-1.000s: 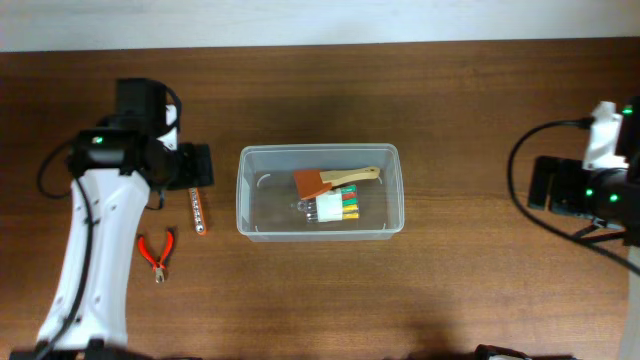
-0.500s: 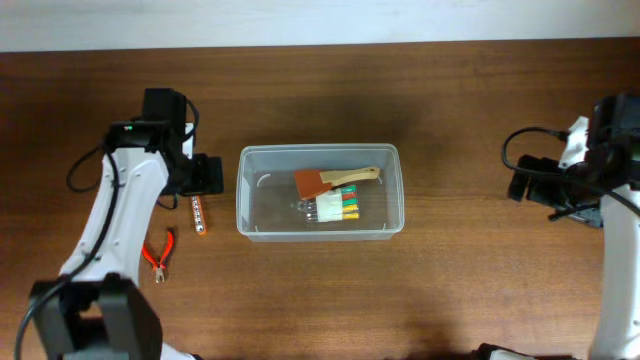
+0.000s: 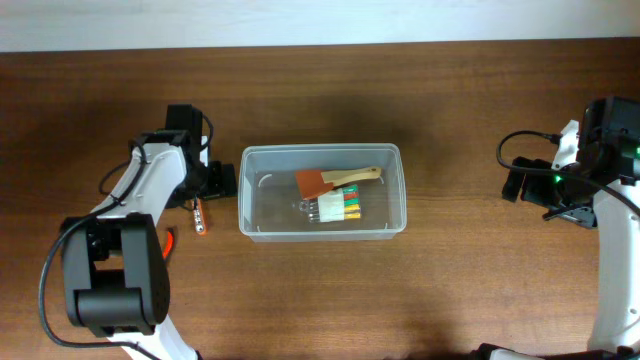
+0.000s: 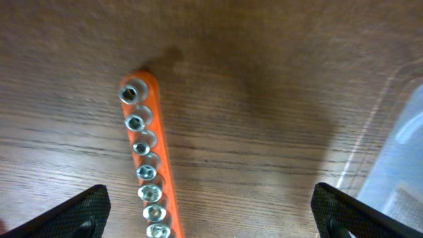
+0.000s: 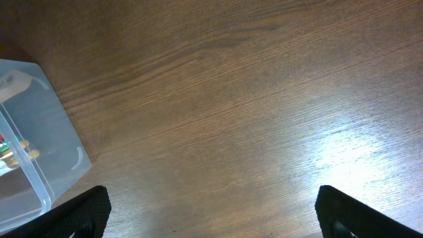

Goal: Pack container
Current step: 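Retract the right gripper and move the left gripper toward the socket rail, then close the left gripper on the orange socket rail and lift it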

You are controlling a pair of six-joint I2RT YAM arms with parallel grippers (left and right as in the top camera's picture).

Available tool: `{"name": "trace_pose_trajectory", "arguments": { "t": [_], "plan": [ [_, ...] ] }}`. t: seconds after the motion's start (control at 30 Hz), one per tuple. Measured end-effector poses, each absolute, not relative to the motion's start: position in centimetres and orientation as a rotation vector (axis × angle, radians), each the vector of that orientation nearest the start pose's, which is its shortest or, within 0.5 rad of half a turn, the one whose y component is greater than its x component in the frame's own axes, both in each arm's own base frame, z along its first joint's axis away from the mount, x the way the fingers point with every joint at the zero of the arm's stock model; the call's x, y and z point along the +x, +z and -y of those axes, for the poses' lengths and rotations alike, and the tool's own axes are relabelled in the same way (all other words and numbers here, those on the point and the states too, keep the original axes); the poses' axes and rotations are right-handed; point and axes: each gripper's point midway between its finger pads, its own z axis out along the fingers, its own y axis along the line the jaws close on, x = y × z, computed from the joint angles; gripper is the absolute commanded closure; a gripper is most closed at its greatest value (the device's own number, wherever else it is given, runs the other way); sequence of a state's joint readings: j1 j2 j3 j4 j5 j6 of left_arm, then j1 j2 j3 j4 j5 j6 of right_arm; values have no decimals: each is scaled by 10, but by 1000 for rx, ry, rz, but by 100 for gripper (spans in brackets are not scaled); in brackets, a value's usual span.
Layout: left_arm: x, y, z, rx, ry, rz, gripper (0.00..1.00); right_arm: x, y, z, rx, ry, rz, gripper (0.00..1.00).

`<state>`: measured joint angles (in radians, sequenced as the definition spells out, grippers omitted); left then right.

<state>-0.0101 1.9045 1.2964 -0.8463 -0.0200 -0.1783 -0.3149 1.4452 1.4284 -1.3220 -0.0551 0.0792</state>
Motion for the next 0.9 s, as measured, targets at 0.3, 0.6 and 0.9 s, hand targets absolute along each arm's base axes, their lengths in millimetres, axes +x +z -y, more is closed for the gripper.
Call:
{"name": "trace_pose_trajectory", "arguments": {
  "t": [0.3, 0.6, 0.9],
  "plan": [
    [360, 14, 1, -330, 5, -3028, 1, 278, 192, 81, 559, 40, -2850, 1],
    [349, -2, 1, -381, 4, -3035, 1, 278, 192, 81, 559, 40, -2851, 1],
    [351, -2, 0, -403, 16, -3023, 22, 277, 192, 80, 559, 45, -2854, 1]
  ]
}}
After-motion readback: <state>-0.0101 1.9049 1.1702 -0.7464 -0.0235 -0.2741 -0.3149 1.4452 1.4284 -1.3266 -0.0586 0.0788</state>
